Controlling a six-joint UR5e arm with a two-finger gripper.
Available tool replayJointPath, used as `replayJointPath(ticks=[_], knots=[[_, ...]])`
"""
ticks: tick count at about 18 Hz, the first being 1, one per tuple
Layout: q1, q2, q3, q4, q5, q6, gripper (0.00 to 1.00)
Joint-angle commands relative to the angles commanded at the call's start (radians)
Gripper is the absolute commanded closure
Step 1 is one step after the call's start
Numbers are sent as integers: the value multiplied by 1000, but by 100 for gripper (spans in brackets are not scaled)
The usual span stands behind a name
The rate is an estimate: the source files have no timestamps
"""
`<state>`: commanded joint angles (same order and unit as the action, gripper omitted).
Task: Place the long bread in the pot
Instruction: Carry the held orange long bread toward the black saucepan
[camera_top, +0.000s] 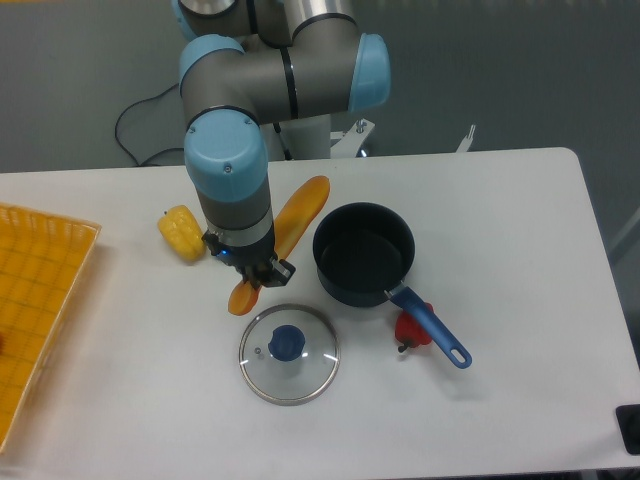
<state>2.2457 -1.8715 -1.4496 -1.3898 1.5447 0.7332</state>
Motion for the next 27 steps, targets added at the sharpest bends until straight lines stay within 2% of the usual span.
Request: replayJointPath(ticks=[6, 12, 23, 27], knots=[[3, 2, 2, 14, -6, -2, 83], [15, -2, 0, 144, -52, -3, 83], [49, -2, 9, 189, -83, 20, 83], [80, 0, 9, 235, -179, 23, 83]])
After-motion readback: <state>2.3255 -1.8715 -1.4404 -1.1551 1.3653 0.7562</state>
